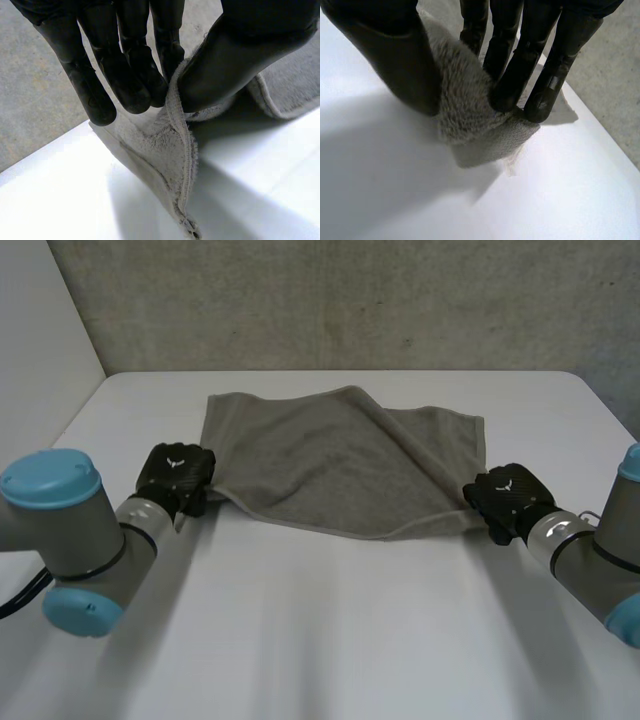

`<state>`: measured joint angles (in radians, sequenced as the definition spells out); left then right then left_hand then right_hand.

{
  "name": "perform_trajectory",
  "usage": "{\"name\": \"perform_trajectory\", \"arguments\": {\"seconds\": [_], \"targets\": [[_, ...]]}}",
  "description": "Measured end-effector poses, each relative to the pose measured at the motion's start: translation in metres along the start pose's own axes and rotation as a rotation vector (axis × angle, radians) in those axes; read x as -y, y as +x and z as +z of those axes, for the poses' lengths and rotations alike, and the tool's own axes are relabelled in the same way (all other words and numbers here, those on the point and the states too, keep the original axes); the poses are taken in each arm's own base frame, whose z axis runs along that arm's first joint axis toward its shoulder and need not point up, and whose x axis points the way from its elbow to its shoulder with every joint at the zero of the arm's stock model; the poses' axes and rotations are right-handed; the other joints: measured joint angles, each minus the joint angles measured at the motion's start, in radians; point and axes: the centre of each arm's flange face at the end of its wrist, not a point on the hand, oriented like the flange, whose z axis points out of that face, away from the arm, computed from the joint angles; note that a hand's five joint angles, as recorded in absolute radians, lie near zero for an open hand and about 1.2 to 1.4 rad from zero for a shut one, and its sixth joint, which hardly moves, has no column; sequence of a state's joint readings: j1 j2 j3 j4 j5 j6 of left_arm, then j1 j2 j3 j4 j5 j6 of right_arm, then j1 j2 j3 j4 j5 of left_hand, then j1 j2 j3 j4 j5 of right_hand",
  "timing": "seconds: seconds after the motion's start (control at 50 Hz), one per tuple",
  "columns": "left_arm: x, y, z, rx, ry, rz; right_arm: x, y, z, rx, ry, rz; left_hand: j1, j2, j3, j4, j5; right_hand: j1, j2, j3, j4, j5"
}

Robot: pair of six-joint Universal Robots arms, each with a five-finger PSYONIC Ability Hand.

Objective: Fold the towel.

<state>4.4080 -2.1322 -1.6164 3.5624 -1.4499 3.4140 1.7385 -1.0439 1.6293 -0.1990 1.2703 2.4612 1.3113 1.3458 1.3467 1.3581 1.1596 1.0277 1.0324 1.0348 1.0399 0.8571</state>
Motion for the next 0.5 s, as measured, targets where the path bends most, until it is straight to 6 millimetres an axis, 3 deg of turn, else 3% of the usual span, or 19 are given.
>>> {"name": "perform_trajectory", "arguments": {"seconds": [0.14,0.5], "targets": [[-0.004,0.0,-0.004,0.008,0.004,0.043,-0.001,0.003,0.001,-0.012,-0.004,0.013,0.0,0.0,0.0,0.0,0.0,-0.313,-0.314,-0.312,-0.322,-0.339],[-0.001,-0.017,0.001,0.059,0.018,0.032,-0.002,0.001,0.001,-0.007,-0.016,0.016,0.0,0.0,0.0,0.0,0.0,-0.346,-0.333,-0.346,-0.359,-0.376]]}}
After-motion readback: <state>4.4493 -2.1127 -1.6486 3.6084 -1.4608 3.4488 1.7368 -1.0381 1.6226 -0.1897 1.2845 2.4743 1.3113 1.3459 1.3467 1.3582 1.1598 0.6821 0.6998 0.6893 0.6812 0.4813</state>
